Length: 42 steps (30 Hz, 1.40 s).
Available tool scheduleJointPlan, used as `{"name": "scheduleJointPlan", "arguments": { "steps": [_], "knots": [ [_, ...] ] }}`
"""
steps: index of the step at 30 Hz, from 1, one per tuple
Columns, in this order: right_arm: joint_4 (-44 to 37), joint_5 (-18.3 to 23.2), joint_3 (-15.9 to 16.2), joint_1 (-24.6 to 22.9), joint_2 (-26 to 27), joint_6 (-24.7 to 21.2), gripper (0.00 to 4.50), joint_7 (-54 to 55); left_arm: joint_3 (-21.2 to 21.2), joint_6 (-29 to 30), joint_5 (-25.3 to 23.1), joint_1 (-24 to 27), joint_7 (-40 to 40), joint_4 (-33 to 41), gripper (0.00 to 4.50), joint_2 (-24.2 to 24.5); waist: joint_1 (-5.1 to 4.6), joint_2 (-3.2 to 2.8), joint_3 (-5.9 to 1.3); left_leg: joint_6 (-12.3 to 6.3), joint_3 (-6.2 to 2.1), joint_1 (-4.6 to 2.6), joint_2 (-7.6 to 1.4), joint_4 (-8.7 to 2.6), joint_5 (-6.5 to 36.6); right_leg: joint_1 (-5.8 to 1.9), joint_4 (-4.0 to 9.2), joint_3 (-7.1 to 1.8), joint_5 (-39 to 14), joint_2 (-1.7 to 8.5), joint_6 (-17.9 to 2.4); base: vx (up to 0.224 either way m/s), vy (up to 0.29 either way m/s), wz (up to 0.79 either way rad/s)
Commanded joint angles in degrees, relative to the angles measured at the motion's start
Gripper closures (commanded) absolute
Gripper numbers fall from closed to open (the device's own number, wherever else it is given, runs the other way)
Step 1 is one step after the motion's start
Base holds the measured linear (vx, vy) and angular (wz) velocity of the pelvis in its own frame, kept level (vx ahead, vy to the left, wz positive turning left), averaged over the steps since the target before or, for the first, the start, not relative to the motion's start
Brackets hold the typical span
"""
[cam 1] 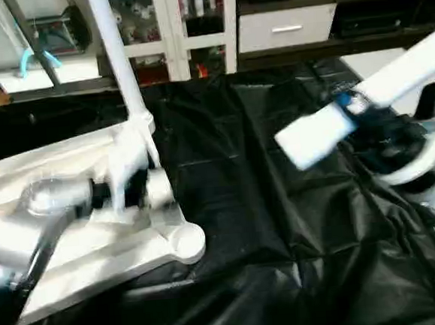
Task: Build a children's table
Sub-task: Insert table leg to table base
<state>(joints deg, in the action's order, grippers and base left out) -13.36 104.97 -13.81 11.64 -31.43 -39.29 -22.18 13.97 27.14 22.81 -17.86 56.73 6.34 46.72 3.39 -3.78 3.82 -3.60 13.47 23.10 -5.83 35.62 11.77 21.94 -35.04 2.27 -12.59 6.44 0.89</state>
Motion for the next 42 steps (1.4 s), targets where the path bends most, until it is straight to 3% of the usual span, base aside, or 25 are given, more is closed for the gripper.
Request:
{"name": "scheduleJointPlan", "arguments": {
  "steps": [1,2,3,4,5,6,7,8,9,11,12,14,15,17,19,20,21,24,30,36,38,40,42],
  "knots": [
    [-0.93,5.41,-1.71,1.21,-0.12,-1.51,2.65,0.07,0.26,-0.42,-2.1,0.77,1.2,2.66,0.49,1.73,-0.23,1.41,-3.24,10.06,-5.02,-3.51,-7.35,-7.13,24.65,0.67,4.36,-2.42,-20.82,3.89,-7.43,0.0,0.0,0.0],
    [-0.93,5.41,-1.71,1.21,-0.12,-1.51,2.65,0.07,0.26,-0.42,-2.1,0.77,1.2,2.66,0.49,1.73,-0.01,0.89,-3.32,11.22,-5.06,-3.81,-7.22,-7.18,25.54,0.92,4.13,-2.44,-20.16,3.88,-7.33,0.0,0.0,0.0],
    [-0.57,7.02,-2.52,1.99,0.32,-2.96,2.65,-0.75,-0.3,0.12,-2.63,2.28,1.7,3.95,0.49,2.56,-0.19,1.75,-3.09,11.97,-4.85,-3.83,-7.18,-7.4,25.91,1.23,4.23,-2.38,-19.17,3.69,-7.31,0.0,0.0,0.0],
    [-0.57,7.02,-2.52,1.99,0.32,-2.96,2.65,-0.75,-0.3,0.12,-2.63,2.28,1.7,3.95,0.49,2.56,0.01,1.51,-3.16,12.03,-5.09,-3.58,-7.07,-7.22,25.65,0.97,4.12,-2.57,-18.89,4.2,-7.57,0.0,0.0,0.0],
    [-0.18,7.8,-3.16,2.83,0.79,-4.63,2.65,-1.98,-0.99,0.77,-2.83,3.54,1.59,5.05,0.49,3.01,-0.31,2.98,-2.84,11.45,-4.95,-3.25,-7.11,-7.25,25.22,1.07,4.28,-2.59,-19.42,4.25,-7.54,0.0,0.0,0.0],
    [-0.18,7.8,-3.16,2.83,0.79,-4.63,2.65,-1.98,-0.99,0.77,-2.83,3.54,1.59,5.05,0.49,3.01,0.01,2.33,-3.0,10.81,-5.33,-2.81,-7.12,-7.0,23.87,0.59,4.13,-2.81,-20.08,4.92,-7.71,0.0,0.0,0.0],
    [0.07,7.96,-3.51,3.28,1.08,-5.73,2.65,-2.8,-1.17,0.67,-3.29,4.3,1.22,5.61,0.49,3.34,0.12,2.1,-2.98,10.91,-5.31,-3.05,-7.18,-6.99,23.81,0.84,4.28,-2.79,-20.43,4.91,-7.66,0.0,0.0,0.0],
    [0.79,8.03,-4.07,4.24,1.75,-7.83,2.65,-4.05,-1.31,0.45,-4.14,5.69,0.22,6.35,0.49,3.9,-0.2,3.35,-2.73,10.84,-5.25,-2.89,-7.25,-7.2,23.87,0.95,4.24,-2.62,-20.08,4.42,-7.43,0.0,0.0,0.0],
    [0.83,8.03,-4.1,4.29,1.78,-7.95,2.65,-4.12,-1.31,0.43,-4.19,5.77,0.16,6.38,0.49,3.93,-0.11,2.88,-2.87,11.25,-5.35,-2.88,-7.2,-7.34,23.9,0.98,3.89,-2.49,-19.29,4.24,-7.39,0.0,0.0,0.0],
    [1.79,8.03,-4.13,5.25,2.09,-9.21,2.65,-4.34,-1.08,-0.69,-5.71,7.01,-1.29,6.36,0.49,4.41,-0.28,3.02,-2.95,12.34,-5.32,-2.97,-7.13,-7.55,24.02,1.05,3.58,-2.28,-16.97,3.86,-7.31,0.0,0.0,0.0],
    [3.2,8.03,-3.8,6.41,2.24,-9.07,2.65,-2.25,-0.62,-2.51,-7.91,8.51,-2.93,5.94,0.49,5.19,-0.35,3.52,-2.83,12.55,-5.35,-2.75,-7.13,-7.65,23.41,1.11,3.49,-2.26,-15.5,3.84,-7.31,0.0,0.0,0.0],
    [4.68,8.03,-2.85,7.3,2.26,-6.59,2.65,2.14,-0.6,-3.89,-9.64,9.84,-4.31,5.46,0.49,5.33,-0.37,3.69,-2.78,13.09,-5.27,-2.78,-7.0,-7.59,23.15,1.09,3.52,-2.33,-14.83,4.03,-7.26,0.0,0.0,0.0],
    [4.68,8.03,-2.85,7.3,2.26,-6.59,2.65,2.14,-0.6,-3.89,-9.64,9.84,-4.31,5.46,0.49,5.33,-0.29,3.6,-2.81,13.57,-5.04,-3.22,-6.97,-7.59,23.23,1.47,3.64,-2.33,-14.01,3.86,-7.28,0.0,0.0,0.0],
    [7.59,7.22,-1.95,8.82,3.85,-1.03,2.65,11.29,-1.08,-4.99,-10.9,11.21,-5.58,5.13,0.49,4.82,-0.29,3.9,-2.68,13.91,-4.77,-3.36,-6.81,-7.54,22.42,1.8,3.85,-2.47,-12.72,3.81,-7.39,0.0,0.0,0.0],
    [11.4,6.37,-1.36,10.84,6.69,5.78,2.65,23.57,-1.43,-6.11,-12.02,12.43,-6.59,4.8,0.49,4.46,-0.37,4.16,-2.77,13.68,-4.77,-3.19,-6.72,-7.47,23.05,1.56,4.03,-2.51,-14.23,3.97,-6.87,0.0,0.0,0.0],
    [13.17,6.94,-1.76,11.71,8.55,8.05,2.65,29.24,-1.49,-6.38,-12.48,12.92,-6.76,4.87,0.49,4.44,-0.47,4.31,-2.71,13.57,-4.69,-3.4,-6.67,-7.41,23.09,1.98,4.32,-2.68,-15.14,4.0,-6.39,0.0,0.0,0.0],
    [14.82,7.87,-4.7,12.44,13.96,8.58,2.65,35.63,-1.67,-6.81,-13.09,14.59,-7.28,5.68,0.49,4.46,-0.57,4.47,-2.78,12.98,-4.63,-3.48,-6.53,-7.36,24.13,2.07,4.46,-2.71,-16.32,3.91,-5.79,0.0,0.0,0.0],
    [15.02,8.03,-6.84,12.91,17.32,8.07,2.65,37.37,-1.7,-7.62,-13.66,15.79,-7.91,5.92,0.49,4.62,-0.48,4.69,-2.86,11.34,-4.52,-3.56,-6.75,-7.55,24.62,2.12,4.37,-2.66,-15.01,3.13,-5.24,0.0,0.0,0.0],
    [15.03,8.03,-9.77,13.76,19.8,7.61,2.65,39.76,-1.35,-9.35,-15.01,17.77,-8.31,5.66,0.49,4.68,-0.39,4.4,-2.9,11.85,-4.2,-3.32,-6.66,-7.94,22.76,1.95,3.7,-2.49,-10.49,2.77,-5.1,0.0,0.0,0.0],
    [14.38,8.03,-13.2,15.36,22.09,6.53,2.65,45.3,-1.27,-10.24,-16.22,17.89,-8.02,4.76,0.49,4.17,-0.52,4.23,-2.87,12.59,-4.37,-3.39,-6.6,-7.97,25.03,2.15,4.07,-2.63,-14.18,2.91,-4.36,0.0,0.0,0.0],
    [14.43,8.03,-12.91,15.17,21.66,6.25,2.65,45.16,-1.16,-10.27,-16.24,17.88,-7.88,4.54,0.49,4.13,-0.57,4.17,-2.84,12.77,-4.48,-3.33,-6.61,-8.0,25.8,2.14,4.16,-2.63,-15.09,2.95,-4.1,0.0,0.0,0.0],
    [14.53,8.03,-12.24,14.79,20.74,5.75,2.65,44.89,-1.0,-10.05,-16.17,18.03,-7.51,4.3,0.77,4.15,-0.59,4.19,-2.79,13.02,-4.57,-3.33,-6.64,-8.03,26.59,2.18,4.22,-2.64,-15.89,2.93,-3.9,0.0,0.0,0.0],
    [14.27,6.12,-9.14,13.57,17.45,4.21,2.65,42.72,-0.78,-9.45,-15.95,18.33,-6.92,4.22,0.87,4.37,-0.56,3.99,-2.83,13.38,-4.6,-3.38,-6.66,-8.05,26.56,2.06,4.18,-2.52,-15.52,2.8,-3.69,0.0,0.0,0.0]
  ]
}}
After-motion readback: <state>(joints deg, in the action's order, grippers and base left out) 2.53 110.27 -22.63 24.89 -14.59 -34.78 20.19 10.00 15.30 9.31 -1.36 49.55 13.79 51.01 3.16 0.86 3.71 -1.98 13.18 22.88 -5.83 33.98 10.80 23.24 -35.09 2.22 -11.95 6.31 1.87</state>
